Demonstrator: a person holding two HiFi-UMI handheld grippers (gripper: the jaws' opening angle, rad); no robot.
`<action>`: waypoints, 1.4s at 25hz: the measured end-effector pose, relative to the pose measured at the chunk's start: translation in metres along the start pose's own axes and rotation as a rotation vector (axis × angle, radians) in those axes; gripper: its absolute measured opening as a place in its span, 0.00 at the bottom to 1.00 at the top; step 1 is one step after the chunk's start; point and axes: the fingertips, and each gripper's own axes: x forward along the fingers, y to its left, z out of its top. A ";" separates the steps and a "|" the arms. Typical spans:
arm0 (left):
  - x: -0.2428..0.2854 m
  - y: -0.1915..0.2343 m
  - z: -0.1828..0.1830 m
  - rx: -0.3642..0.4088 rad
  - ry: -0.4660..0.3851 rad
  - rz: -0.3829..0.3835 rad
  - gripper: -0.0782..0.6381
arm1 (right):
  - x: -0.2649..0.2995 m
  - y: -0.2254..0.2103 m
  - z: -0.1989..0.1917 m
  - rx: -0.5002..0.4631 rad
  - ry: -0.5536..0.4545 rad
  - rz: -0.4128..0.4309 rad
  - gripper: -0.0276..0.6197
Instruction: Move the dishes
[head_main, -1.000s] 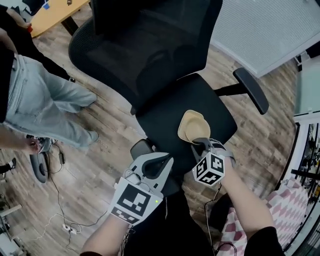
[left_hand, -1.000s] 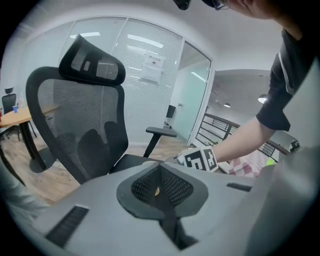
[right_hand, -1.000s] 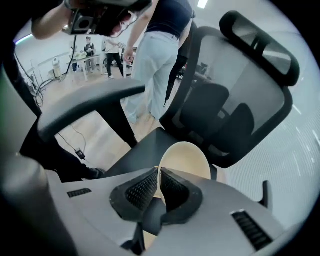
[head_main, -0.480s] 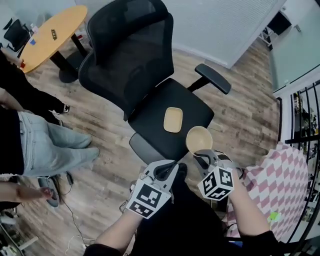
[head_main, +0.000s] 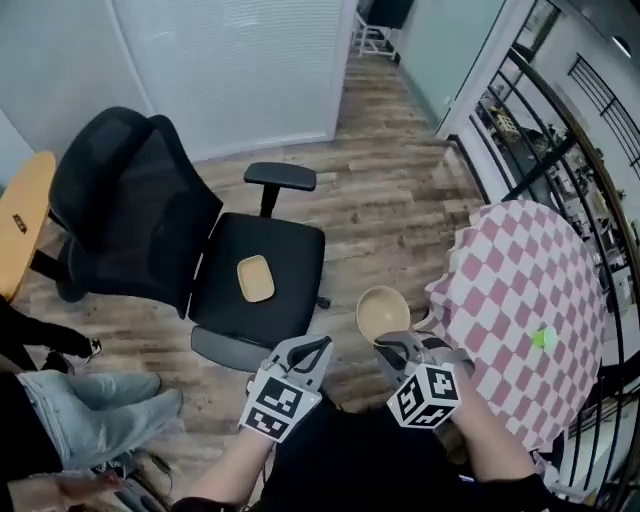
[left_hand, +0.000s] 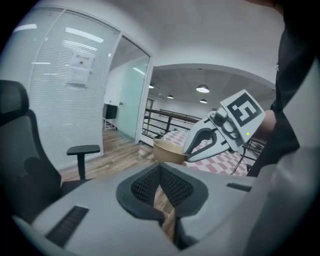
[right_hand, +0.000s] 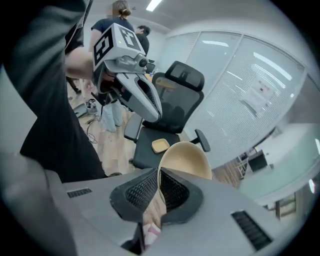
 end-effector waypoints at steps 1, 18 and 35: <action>0.013 -0.014 0.008 0.035 0.004 -0.043 0.12 | -0.013 0.000 -0.018 0.042 0.018 -0.035 0.09; 0.188 -0.327 0.083 0.252 0.027 -0.379 0.12 | -0.214 0.097 -0.327 0.408 0.206 -0.285 0.09; 0.282 -0.348 0.129 0.371 0.067 -0.605 0.12 | -0.186 0.033 -0.405 0.617 0.324 -0.369 0.09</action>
